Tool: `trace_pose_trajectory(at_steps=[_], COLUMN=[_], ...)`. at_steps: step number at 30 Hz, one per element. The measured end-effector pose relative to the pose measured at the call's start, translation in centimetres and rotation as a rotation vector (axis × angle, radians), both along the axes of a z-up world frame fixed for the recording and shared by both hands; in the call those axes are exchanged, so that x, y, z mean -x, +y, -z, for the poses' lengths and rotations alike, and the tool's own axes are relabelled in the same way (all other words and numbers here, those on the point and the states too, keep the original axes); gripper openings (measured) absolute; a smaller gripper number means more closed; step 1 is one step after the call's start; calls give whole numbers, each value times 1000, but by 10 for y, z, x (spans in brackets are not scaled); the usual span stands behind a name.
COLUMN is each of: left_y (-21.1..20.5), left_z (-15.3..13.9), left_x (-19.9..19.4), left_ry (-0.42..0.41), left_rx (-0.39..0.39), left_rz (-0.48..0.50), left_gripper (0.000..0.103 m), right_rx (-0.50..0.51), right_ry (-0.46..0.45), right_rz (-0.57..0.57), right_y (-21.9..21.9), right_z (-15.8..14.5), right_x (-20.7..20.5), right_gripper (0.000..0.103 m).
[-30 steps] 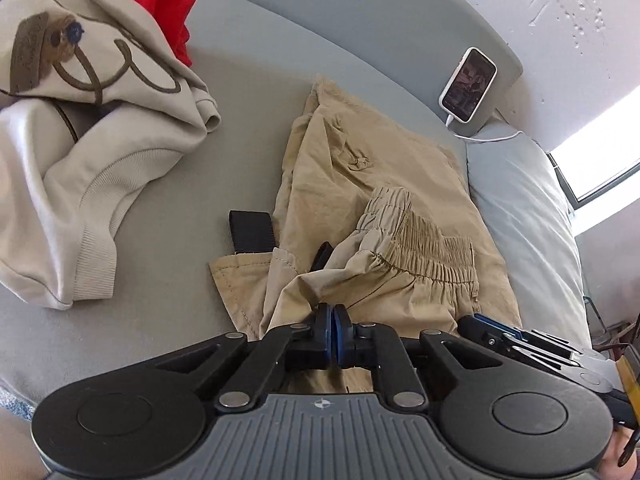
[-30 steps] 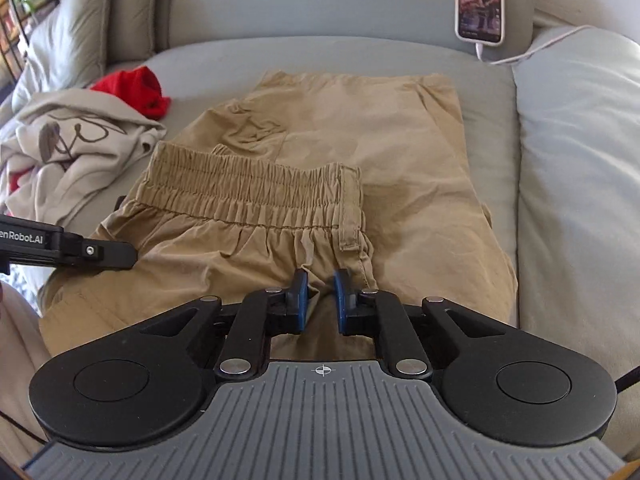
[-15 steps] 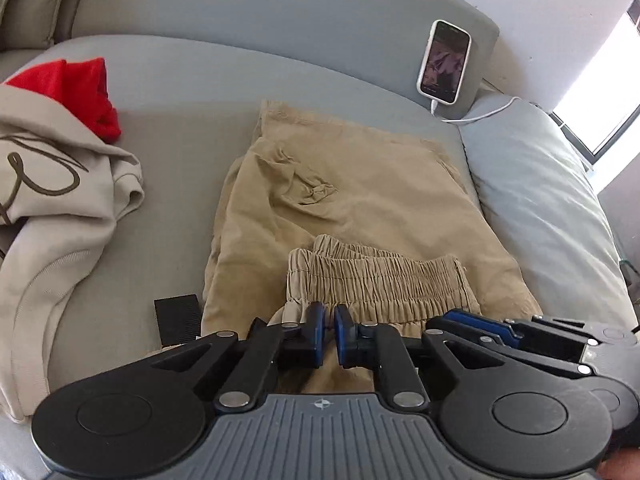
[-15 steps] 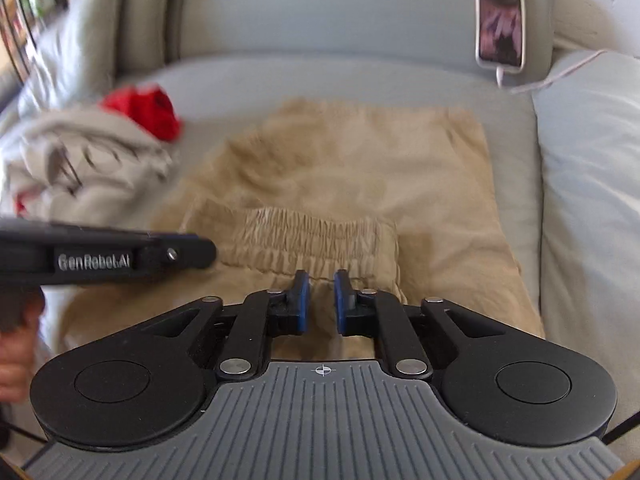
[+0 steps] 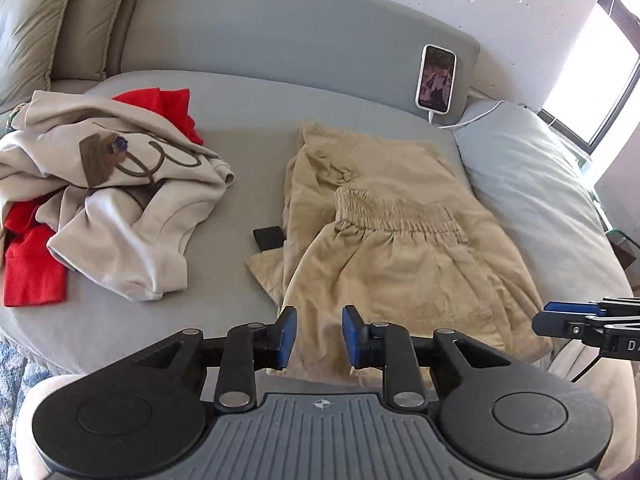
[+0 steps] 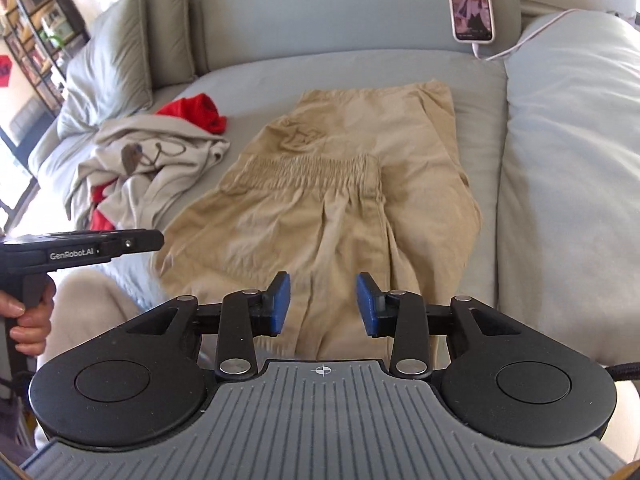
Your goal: Fold clothes
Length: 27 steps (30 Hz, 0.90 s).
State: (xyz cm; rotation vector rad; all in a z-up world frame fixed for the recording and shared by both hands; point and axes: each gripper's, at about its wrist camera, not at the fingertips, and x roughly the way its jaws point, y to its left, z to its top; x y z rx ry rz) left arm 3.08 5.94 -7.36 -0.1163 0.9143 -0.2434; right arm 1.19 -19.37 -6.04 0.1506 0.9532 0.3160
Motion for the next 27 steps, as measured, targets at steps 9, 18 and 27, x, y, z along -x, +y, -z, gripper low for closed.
trace_pose_trajectory(at_steps=[9, 18, 27], left_y=[0, -19, -73], left_z=[30, -23, 25], left_x=[-9, 17, -4], left_ry=[70, -36, 91], left_rx=[-84, -1, -171], left_rz=[-5, 82, 143], left_gripper=[28, 19, 21], right_rx=[285, 191, 279], right_ry=[50, 38, 31], right_rz=[-97, 60, -35], right_y=[35, -22, 35], right_z=[49, 8, 37], right_x=[4, 31, -8], right_gripper=[36, 38, 38])
